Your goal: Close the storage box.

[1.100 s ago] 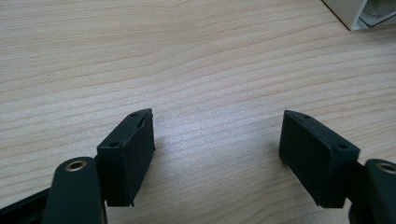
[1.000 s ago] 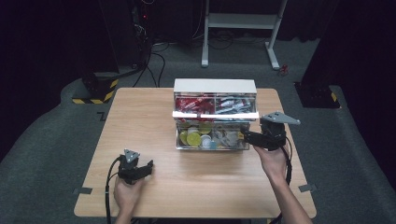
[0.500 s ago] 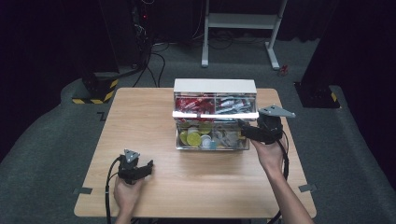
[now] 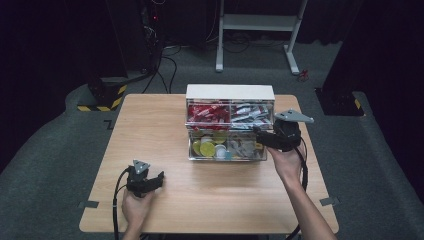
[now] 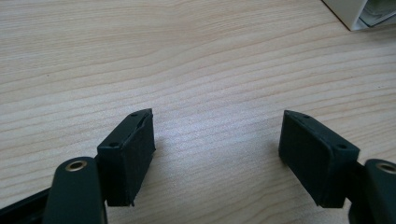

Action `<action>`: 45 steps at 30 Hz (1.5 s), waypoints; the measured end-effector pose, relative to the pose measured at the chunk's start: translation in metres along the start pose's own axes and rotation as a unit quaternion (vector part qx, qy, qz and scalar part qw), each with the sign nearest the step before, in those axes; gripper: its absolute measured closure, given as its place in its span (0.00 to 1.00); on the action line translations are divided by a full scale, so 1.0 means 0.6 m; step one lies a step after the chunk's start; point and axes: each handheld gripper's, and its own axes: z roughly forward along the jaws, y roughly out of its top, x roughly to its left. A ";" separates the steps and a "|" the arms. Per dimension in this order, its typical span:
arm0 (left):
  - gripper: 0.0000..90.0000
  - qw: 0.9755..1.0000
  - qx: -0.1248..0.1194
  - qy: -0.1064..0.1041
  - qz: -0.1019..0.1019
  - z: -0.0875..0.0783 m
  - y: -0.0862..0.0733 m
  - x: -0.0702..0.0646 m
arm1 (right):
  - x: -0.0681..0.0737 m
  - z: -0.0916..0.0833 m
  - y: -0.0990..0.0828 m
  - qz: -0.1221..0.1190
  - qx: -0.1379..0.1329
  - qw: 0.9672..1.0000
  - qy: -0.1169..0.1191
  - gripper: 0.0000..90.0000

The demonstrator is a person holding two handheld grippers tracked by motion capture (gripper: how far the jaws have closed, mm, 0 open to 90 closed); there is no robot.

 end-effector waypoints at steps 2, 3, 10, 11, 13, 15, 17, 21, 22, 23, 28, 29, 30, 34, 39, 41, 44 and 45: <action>0.30 1.000 0.000 0.000 0.000 0.000 0.000 0.000 | -0.001 -0.002 0.003 -0.004 -0.004 1.000 0.001 0.26; 0.30 1.000 0.000 0.000 0.000 0.000 0.000 0.000 | 0.000 -0.003 0.004 -0.001 -0.005 1.000 0.001 0.26; 0.30 1.000 0.000 0.000 0.000 0.000 0.000 0.000 | 0.000 -0.004 0.012 0.001 -0.012 1.000 0.002 0.27; 0.30 1.000 0.000 0.000 0.000 0.000 0.000 0.000 | 0.000 -0.004 0.012 0.001 -0.012 1.000 0.002 0.27; 0.30 1.000 0.000 0.000 0.000 0.000 0.000 0.000 | 0.000 -0.005 0.013 0.001 -0.016 1.000 0.002 0.28; 0.30 1.000 0.000 -0.001 0.001 0.000 0.000 0.000 | -0.002 -0.003 0.016 0.002 -0.016 1.000 0.003 0.28; 0.30 1.000 0.001 -0.001 0.000 0.000 0.000 0.000 | -0.002 -0.003 0.017 0.004 -0.016 1.000 0.003 0.29; 0.30 1.000 0.000 -0.001 0.001 0.000 0.000 0.000 | -0.003 -0.005 0.022 0.005 -0.018 1.000 0.008 0.30; 0.30 1.000 0.000 -0.001 0.001 0.000 0.000 0.000 | -0.004 -0.005 0.024 0.006 -0.019 1.000 0.009 0.30; 0.30 1.000 0.001 -0.001 0.001 0.000 0.000 0.000 | -0.004 -0.007 0.028 0.005 -0.023 1.000 0.009 0.30; 0.30 1.000 0.001 -0.001 0.001 0.000 0.000 0.000 | -0.006 -0.006 0.033 0.010 -0.024 1.000 0.009 0.31; 0.30 1.000 0.001 -0.001 0.001 0.000 0.000 0.000 | -0.006 -0.006 0.033 0.010 -0.024 1.000 0.009 0.31; 0.30 1.000 0.001 -0.001 0.001 0.000 0.000 0.000 | -0.007 -0.005 0.033 0.009 -0.024 1.000 0.010 0.31; 0.30 1.000 0.001 -0.001 0.001 0.000 0.000 0.000 | -0.010 -0.005 0.038 0.018 -0.025 0.999 0.016 0.31; 0.30 1.000 0.000 0.000 0.002 0.000 0.000 -0.001 | -0.013 -0.002 0.042 0.021 -0.022 0.999 0.019 0.31; 0.30 1.000 0.000 0.001 0.002 0.000 0.000 -0.001 | -0.015 0.001 0.045 0.025 -0.021 0.999 0.019 0.31; 0.30 1.000 0.000 0.001 0.002 0.000 0.000 -0.001 | -0.018 0.002 0.048 0.030 -0.019 0.999 0.023 0.31; 0.30 1.000 0.000 0.001 0.002 0.000 0.000 -0.001 | -0.018 0.002 0.049 0.032 -0.018 0.999 0.024 0.31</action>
